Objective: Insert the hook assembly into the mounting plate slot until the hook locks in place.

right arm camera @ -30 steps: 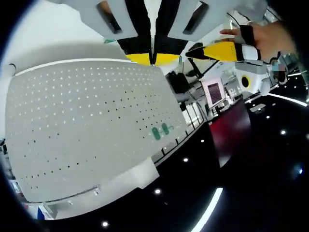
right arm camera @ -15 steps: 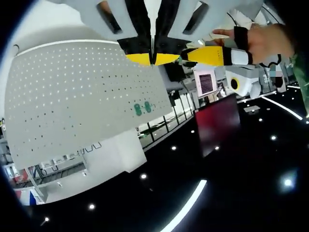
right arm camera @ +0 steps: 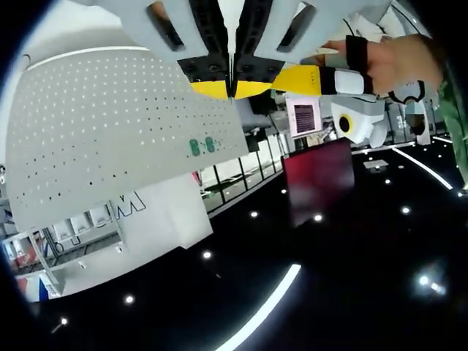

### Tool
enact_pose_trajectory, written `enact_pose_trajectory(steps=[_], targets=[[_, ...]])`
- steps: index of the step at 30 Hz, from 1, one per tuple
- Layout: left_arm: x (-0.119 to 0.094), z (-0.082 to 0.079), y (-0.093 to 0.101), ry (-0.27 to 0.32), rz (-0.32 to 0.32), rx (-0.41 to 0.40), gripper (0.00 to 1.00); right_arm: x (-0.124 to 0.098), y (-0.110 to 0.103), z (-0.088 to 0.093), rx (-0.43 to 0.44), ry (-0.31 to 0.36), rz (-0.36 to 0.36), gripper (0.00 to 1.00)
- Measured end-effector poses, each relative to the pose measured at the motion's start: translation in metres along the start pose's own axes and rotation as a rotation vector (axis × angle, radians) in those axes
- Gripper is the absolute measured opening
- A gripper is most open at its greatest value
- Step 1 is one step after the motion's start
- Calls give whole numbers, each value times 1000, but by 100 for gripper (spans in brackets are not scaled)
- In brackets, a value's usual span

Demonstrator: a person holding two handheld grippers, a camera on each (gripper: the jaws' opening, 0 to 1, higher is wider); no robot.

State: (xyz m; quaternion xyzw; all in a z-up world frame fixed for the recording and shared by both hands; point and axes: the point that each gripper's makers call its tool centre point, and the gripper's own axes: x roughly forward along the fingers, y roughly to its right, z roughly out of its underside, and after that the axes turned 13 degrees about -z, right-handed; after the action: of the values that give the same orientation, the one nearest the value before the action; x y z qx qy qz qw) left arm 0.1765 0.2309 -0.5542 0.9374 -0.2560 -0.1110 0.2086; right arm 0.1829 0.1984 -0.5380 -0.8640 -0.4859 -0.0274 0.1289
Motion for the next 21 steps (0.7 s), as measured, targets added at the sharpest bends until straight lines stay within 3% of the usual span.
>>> enact_pose_trajectory(steps=[21], targets=[[-2,-7,14,27,34,12,13,2,-12,-8,-15,25,-17,0]])
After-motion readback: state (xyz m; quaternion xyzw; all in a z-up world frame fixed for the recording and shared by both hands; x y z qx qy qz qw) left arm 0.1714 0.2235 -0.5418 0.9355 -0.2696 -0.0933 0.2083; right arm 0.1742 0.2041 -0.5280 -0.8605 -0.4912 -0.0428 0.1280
